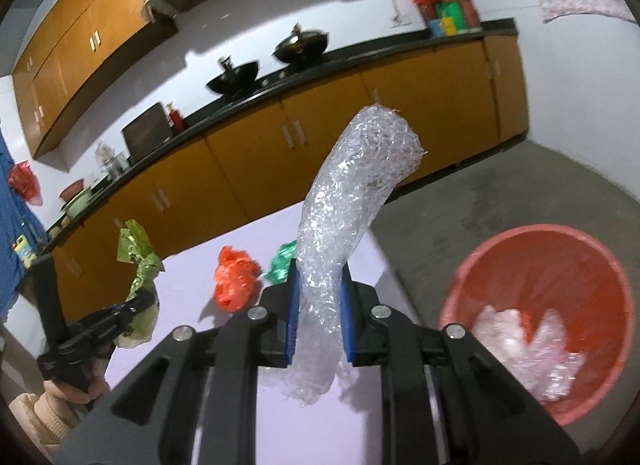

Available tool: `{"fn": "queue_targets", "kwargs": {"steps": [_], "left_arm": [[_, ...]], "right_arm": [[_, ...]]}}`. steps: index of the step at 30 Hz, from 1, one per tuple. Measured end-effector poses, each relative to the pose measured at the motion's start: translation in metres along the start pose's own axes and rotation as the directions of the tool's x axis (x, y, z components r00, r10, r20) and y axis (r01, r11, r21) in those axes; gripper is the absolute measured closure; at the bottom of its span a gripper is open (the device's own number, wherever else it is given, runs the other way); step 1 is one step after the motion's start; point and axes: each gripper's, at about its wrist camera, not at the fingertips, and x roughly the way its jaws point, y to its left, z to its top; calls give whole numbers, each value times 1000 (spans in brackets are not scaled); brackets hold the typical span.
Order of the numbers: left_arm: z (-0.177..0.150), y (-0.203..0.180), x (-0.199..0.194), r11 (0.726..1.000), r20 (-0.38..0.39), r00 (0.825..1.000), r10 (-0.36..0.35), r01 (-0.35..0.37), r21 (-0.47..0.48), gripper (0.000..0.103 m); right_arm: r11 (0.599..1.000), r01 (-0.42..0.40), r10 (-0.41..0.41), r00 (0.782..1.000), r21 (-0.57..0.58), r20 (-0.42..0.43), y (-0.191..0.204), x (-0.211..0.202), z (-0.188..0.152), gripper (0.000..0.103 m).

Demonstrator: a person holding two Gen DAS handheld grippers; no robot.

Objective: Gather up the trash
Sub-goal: 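Lift the green bag with the left tool while the right carries bubble wrap over the basket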

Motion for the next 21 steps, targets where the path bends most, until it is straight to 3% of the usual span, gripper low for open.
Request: {"fn": "queue_targets", "kwargs": {"steps": [6,12,21], "left_arm": [[8,-52,-8,994,28,995,-97,96,58,92],[10,-102,-3,978,27,983,-182,178,112,92],[3,-162,13,948,-16,958,-285,284,145,92]], "right_arm": [[993,114,-113,991,-12,78,-28,-45,1,85],[967,250,-242,962,-51,122,-56,-77,-8,85],[936,351,-344,929,-26,137,-96,-98,-14,85]]}}
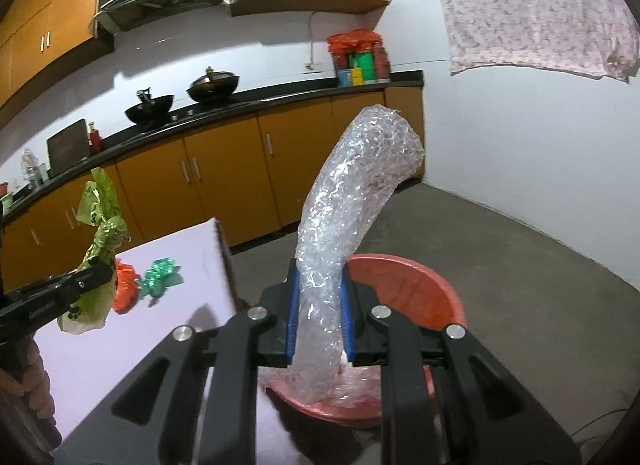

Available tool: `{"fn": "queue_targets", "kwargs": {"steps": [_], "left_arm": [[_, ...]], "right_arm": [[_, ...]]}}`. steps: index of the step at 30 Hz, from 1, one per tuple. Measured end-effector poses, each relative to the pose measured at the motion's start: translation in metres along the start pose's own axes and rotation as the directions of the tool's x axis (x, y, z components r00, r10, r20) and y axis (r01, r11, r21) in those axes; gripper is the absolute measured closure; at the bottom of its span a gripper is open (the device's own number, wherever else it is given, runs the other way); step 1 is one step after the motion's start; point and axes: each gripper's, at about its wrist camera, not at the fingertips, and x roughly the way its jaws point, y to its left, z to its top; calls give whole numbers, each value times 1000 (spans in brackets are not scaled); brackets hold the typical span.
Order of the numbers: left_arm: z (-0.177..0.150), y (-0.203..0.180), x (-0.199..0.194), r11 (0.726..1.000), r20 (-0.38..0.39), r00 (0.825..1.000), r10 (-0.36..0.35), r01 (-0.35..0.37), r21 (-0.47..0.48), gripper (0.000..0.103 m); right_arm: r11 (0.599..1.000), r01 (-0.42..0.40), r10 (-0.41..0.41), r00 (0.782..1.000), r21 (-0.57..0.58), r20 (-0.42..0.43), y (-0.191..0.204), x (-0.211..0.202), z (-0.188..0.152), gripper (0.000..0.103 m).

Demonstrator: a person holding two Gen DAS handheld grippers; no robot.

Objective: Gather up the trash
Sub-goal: 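Lift the green bag with the left tool while the right carries bubble wrap over the basket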

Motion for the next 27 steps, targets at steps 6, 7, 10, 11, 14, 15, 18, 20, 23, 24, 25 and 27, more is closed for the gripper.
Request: {"fn": "queue_targets", "kwargs": {"steps": [6,7,10,11,14,15,18,20,23,24,25,27], "left_arm": [[-4,-31,13,998,-20,999,-46,47,39,92],[-4,-34,15,998,-24,998,-52,53,42,92],[-5,-44,22,996,-36,997,-67,69,48,92],[-6,-46,24,996,-40,997,-70,72,50,92],[-7,-50,30,995,-54,995,-80,82,52,92],[-8,-53,32,995,-58,995,-82,85,51,92],[-9,-57,38,994,-70,994,-88,91,51,92],[-10,-59,40,994,-76,993,-91,95,51,92],[-10,-62,44,993,-86,991,-98,102,52,92],[-11,-63,45,993,-88,991,-100,104,53,92],[-10,-64,46,993,-90,991,-101,106,55,92],[-10,-66,48,992,-95,990,-103,109,57,92]], "right_arm": [[1000,29,-29,1000,4,1,-16,1,-3,84],[999,32,-32,999,2,0,-17,1,-2,84],[999,39,-39,999,-1,-4,-20,5,-2,84],[999,42,-42,999,-1,-7,-22,6,-2,84],[999,43,-43,999,-1,-14,-27,8,-3,84],[999,44,-44,999,-1,-16,-28,9,-4,84],[999,41,-42,999,-5,-20,-30,11,-4,84],[999,42,-42,999,-9,-20,-30,12,-4,84],[999,43,-43,999,-13,-22,-29,13,-5,84],[999,44,-44,999,-15,-23,-29,14,-5,84],[999,45,-45,999,-16,-24,-29,14,-5,84],[999,45,-45,999,-16,-25,-31,15,-5,84]]}}
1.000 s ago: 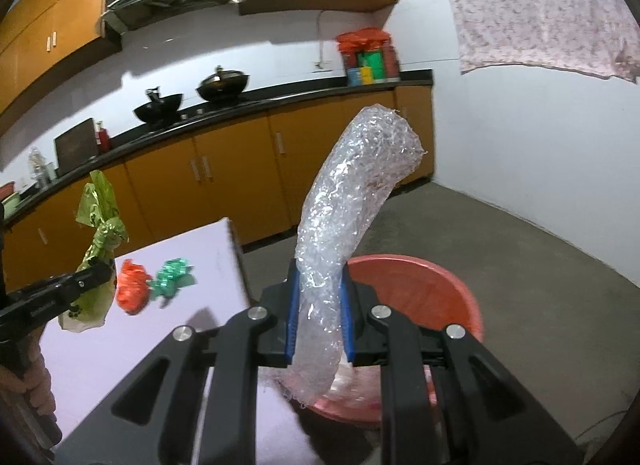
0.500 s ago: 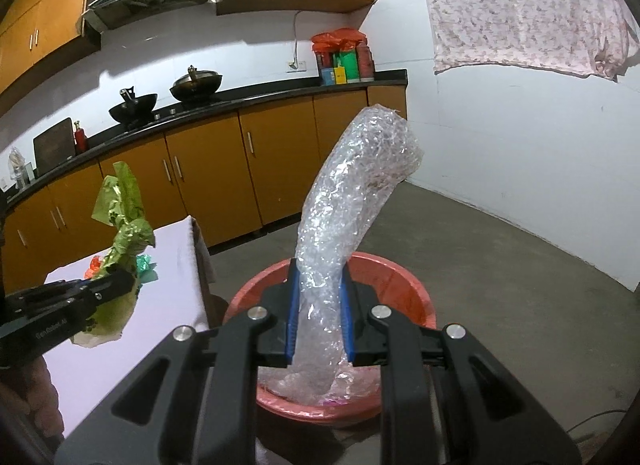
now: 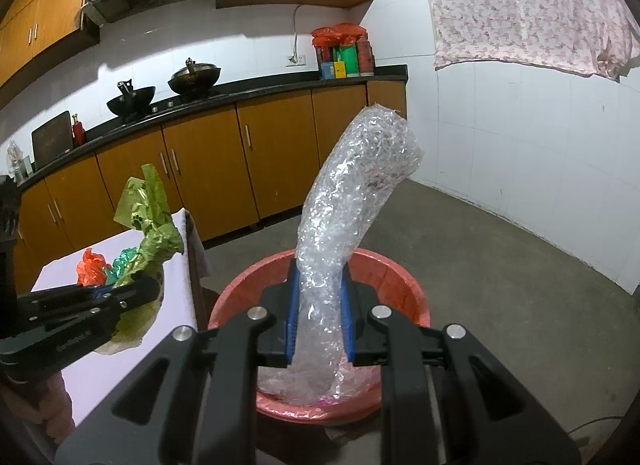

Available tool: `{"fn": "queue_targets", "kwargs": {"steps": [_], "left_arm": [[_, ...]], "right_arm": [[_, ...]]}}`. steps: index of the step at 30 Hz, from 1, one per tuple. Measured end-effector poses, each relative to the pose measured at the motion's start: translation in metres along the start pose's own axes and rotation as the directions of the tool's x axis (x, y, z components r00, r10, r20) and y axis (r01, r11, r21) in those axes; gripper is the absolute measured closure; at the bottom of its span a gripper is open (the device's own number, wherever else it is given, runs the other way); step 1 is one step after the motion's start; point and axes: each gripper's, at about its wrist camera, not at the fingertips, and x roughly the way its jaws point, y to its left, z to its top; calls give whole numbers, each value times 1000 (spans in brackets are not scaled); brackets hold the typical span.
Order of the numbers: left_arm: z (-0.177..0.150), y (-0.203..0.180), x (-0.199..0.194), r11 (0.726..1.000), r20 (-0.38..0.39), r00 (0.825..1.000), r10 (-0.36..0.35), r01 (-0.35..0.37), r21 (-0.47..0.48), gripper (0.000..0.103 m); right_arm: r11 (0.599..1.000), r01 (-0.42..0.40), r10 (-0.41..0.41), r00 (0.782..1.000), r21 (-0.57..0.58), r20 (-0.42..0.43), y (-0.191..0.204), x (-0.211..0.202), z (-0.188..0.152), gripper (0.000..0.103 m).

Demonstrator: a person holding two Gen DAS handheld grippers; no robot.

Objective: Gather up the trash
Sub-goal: 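Lift the green bag with the left tool while the right carries bubble wrap over the basket, then open the left tool over the basket while the right tool drops the bubble wrap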

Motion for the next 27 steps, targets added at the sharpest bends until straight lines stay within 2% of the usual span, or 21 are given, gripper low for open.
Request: {"fn": "queue_targets", "kwargs": {"steps": [12,27], "left_arm": [[0,-5,17,1000,-36,999,-22,23,15,92],[2,-11,69,998,-122,991,-47,50,23,92]], "right_arm": [[1000,-3,3,1000,9,-21,-5,10,-5,84],[1000,-5,7,997,31,-79,-19,50,-9,84]]}}
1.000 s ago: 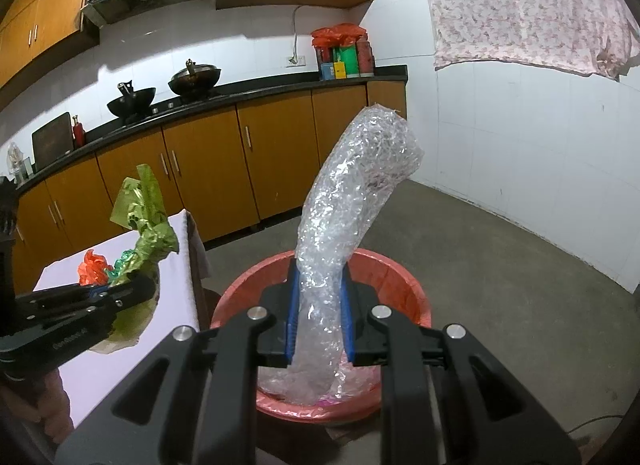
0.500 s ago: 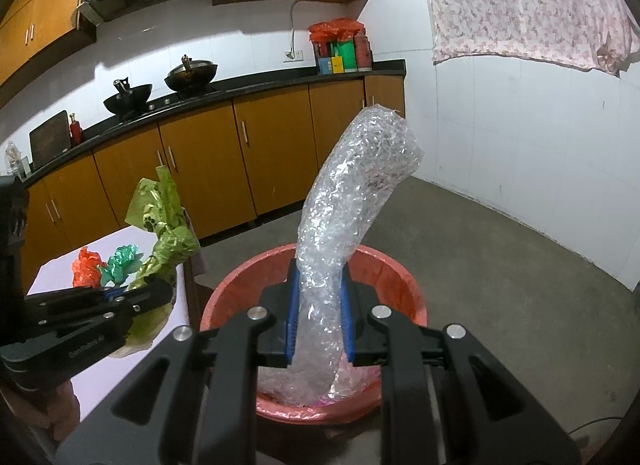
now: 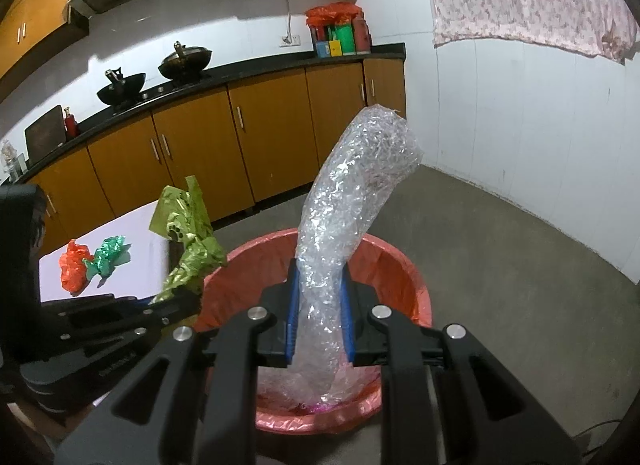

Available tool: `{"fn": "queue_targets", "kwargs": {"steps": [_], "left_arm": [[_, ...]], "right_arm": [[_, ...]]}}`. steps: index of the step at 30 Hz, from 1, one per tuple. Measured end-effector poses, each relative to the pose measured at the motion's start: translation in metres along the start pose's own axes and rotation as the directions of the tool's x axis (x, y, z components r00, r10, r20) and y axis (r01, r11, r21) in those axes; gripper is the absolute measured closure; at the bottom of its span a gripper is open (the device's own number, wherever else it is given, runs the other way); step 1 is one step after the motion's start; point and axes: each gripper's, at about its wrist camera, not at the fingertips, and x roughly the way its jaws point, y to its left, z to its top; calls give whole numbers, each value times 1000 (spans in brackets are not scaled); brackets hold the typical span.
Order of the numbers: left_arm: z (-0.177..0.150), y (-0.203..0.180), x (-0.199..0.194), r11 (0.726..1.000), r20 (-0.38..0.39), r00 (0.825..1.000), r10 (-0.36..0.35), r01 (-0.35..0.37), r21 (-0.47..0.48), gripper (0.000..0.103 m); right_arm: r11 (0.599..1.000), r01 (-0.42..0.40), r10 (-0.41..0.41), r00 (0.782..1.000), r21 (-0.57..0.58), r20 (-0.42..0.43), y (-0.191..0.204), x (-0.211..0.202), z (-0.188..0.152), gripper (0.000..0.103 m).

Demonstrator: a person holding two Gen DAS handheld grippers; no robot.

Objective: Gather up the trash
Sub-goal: 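Open the left tool over the basket while the right tool drops the bubble wrap, then move both tools back to the table and grasp the red bag with the left tool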

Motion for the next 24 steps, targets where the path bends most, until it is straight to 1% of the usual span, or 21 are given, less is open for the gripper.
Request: {"fn": "queue_targets", "kwargs": {"steps": [3,4,5,6,8,9,10,11,13,15,16,17,18,19,20,23,24], "left_arm": [[4,-2,11,1000,-14,1000,4,-4,10,92],[4,-1,13,1000,-16,1000,9,-9,10,92],[5,0,16,1000,-24,1000,12,-12,9,90],[6,1,20,1000,-33,999,12,-12,1,88],[5,5,22,1000,-39,999,13,-13,-14,76],[3,7,22,1000,-37,999,14,-15,-22,72],[1,10,21,999,-37,999,14,-16,-29,66],[0,10,21,999,-38,999,13,-14,-33,64],[-2,13,20,999,-43,999,13,-14,-43,63],[-5,18,16,998,-43,999,19,-22,-52,59],[-7,20,14,998,-39,999,24,-27,-56,55],[-9,22,9,998,-34,999,31,-33,-61,51],[-11,26,2,997,-24,999,43,-45,-68,50],[-12,28,0,996,-19,998,52,-54,-71,47],[-15,33,-9,994,-7,997,72,-72,-77,44],[-23,49,-27,988,22,991,129,-127,-91,35],[-26,58,-37,982,34,986,166,-162,-95,34]], "right_arm": [[1000,-12,12,1000,9,-9,-3,10,0,82],[1000,-14,14,1000,11,-11,-4,13,0,79],[1000,-15,15,1000,13,-16,-4,16,0,74],[1000,-14,14,1000,13,-16,-5,18,-1,71],[1000,-9,9,1000,13,-15,-8,19,-4,65],[1000,-5,5,1000,18,-14,-9,18,-6,64],[1000,0,0,1000,24,-13,-11,19,-7,61],[999,5,-4,1000,32,-14,-13,19,-7,59],[999,17,-17,1000,47,-11,-16,17,-10,56],[998,36,-36,999,50,2,-17,12,-12,49],[998,46,-47,999,47,12,-16,10,-12,40],[997,65,-66,997,36,35,-13,5,-12,29],[997,79,-80,995,27,55,-11,1,-11,24],[996,93,-94,993,16,78,-7,-4,-11,15],[995,104,-104,989,1,101,-1,-9,-10,10],[995,95,-90,988,-34,127,14,-16,-6,5],[995,87,-81,988,-42,128,19,-17,-5,5]]}}
